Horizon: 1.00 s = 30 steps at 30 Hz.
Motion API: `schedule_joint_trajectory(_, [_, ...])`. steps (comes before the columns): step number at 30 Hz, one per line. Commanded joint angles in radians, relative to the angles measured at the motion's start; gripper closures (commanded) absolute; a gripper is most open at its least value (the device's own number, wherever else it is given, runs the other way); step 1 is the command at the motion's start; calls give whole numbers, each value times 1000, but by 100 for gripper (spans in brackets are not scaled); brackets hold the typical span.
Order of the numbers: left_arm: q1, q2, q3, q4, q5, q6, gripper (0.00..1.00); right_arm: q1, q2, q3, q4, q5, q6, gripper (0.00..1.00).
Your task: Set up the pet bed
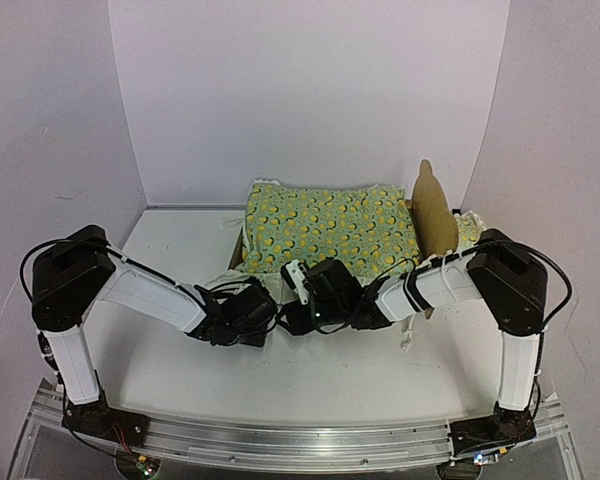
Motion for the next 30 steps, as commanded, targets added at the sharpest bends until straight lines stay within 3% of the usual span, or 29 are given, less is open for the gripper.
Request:
schedule_joint_trajectory(1, [-13, 77, 48, -157, -76, -6, 85, 5, -43, -2, 91, 21, -28, 58])
schedule_joint_trajectory(3, [-11, 48, 43, -176, -84, -6, 99, 4, -10, 9, 125, -8, -54, 57])
schedule_joint_trajectory(5, [-10, -34, 29, -181, -91, 21, 100, 7, 26, 44, 168, -66, -112, 54])
schedule_joint_trajectory(9, [10, -243, 20, -179, -75, 85, 100, 21, 69, 65, 240, -155, -377, 46])
schedule_joint_trajectory(12, [40, -346, 9, -179, -72, 106, 100, 19, 96, 101, 215, -188, -546, 43])
schedule_joint_trajectory(16, [77, -421, -20, -165, -59, 128, 100, 15, 119, 148, 175, -224, -645, 39])
schedule_joint_trajectory(30, [146, -497, -47, -67, -35, 196, 100, 18, 365, 511, -35, -149, -644, 32])
